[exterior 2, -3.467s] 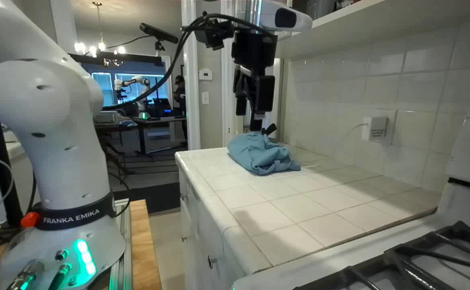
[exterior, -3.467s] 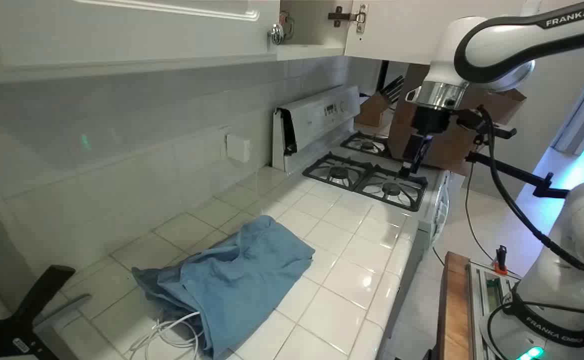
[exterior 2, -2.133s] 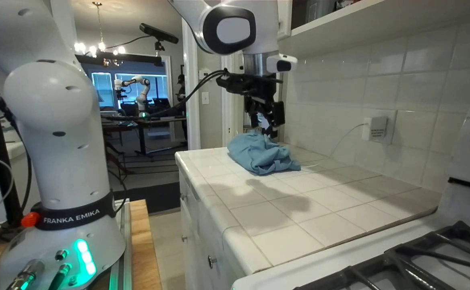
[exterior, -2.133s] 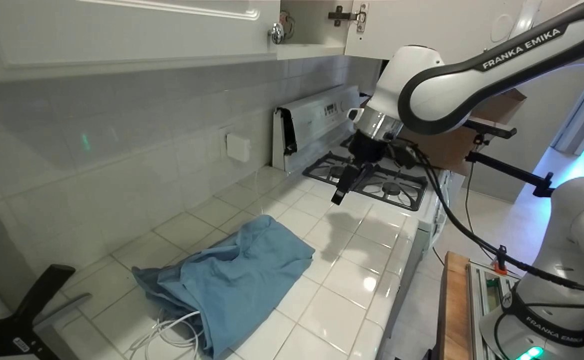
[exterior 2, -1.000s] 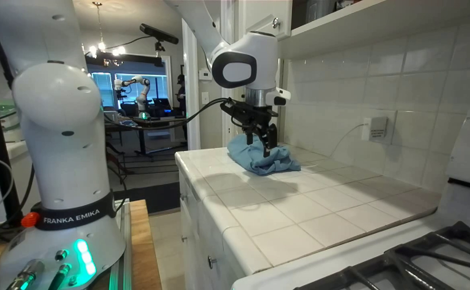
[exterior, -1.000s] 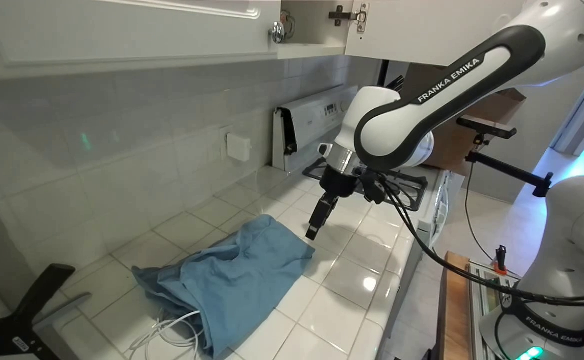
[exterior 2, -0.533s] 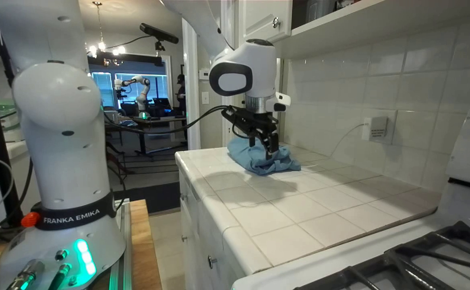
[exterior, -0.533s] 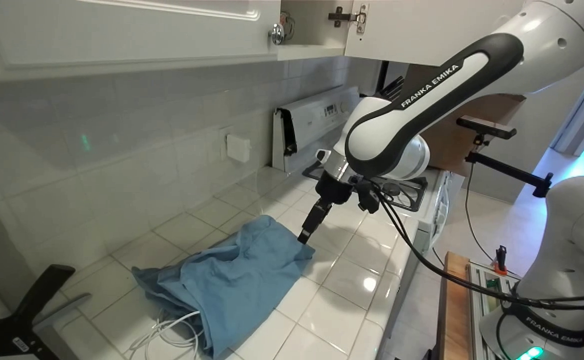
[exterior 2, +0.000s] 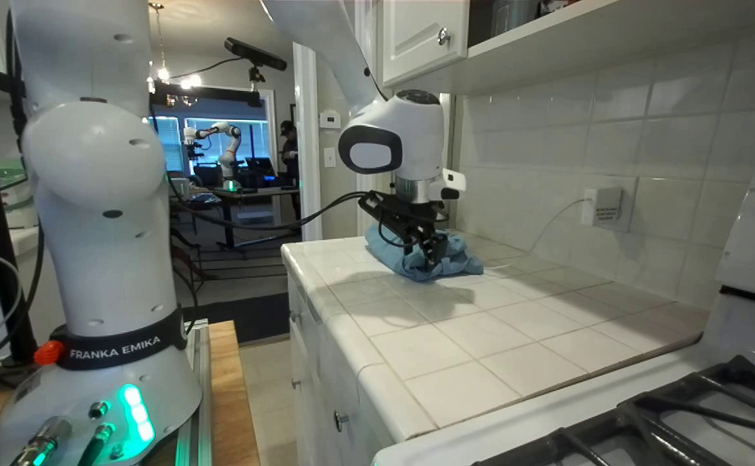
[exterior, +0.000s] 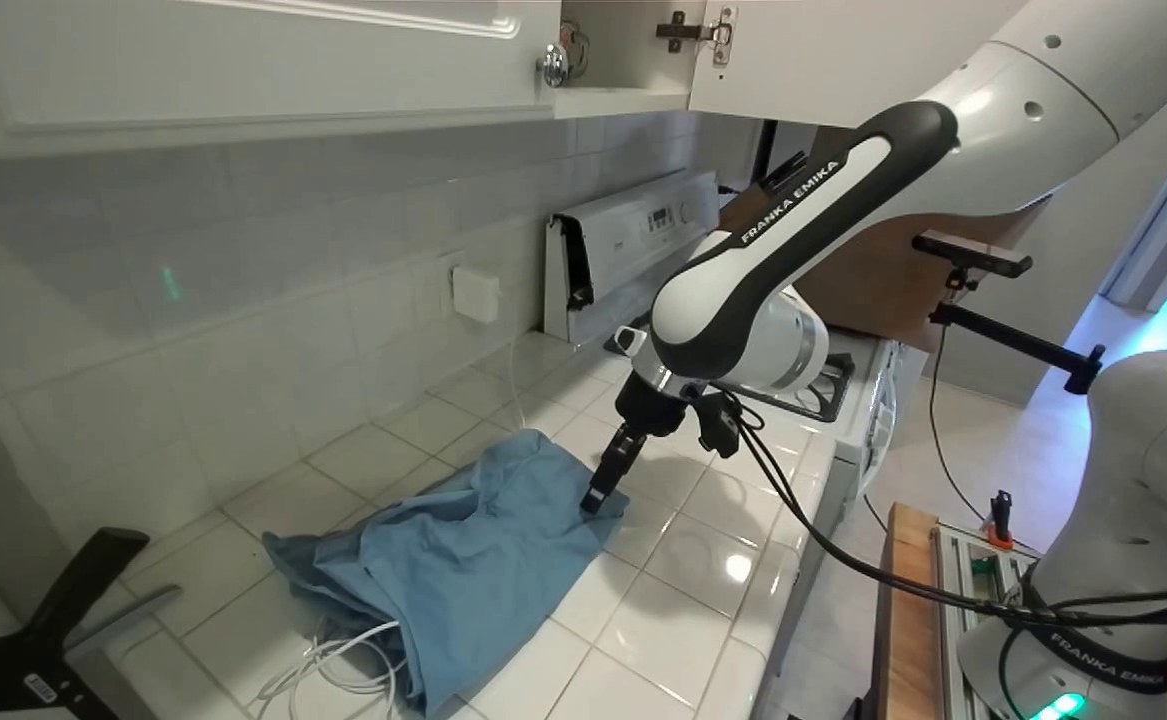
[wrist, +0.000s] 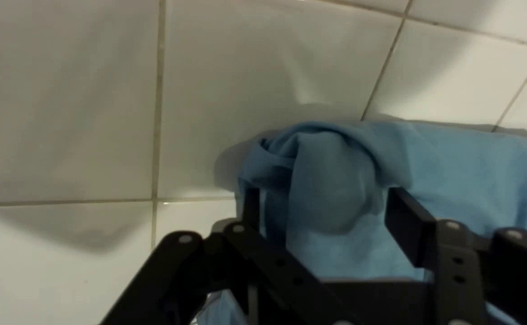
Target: Fold the blue cloth
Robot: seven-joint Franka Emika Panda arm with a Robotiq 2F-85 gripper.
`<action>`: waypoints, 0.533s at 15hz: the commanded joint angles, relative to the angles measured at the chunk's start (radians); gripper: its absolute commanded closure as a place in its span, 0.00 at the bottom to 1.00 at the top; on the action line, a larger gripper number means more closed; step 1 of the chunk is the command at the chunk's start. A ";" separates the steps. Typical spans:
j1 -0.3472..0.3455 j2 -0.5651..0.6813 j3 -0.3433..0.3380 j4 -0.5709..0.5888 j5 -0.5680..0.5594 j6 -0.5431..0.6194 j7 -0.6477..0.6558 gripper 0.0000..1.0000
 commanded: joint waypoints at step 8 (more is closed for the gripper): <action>-0.011 0.093 0.013 0.062 0.075 -0.020 -0.104 0.46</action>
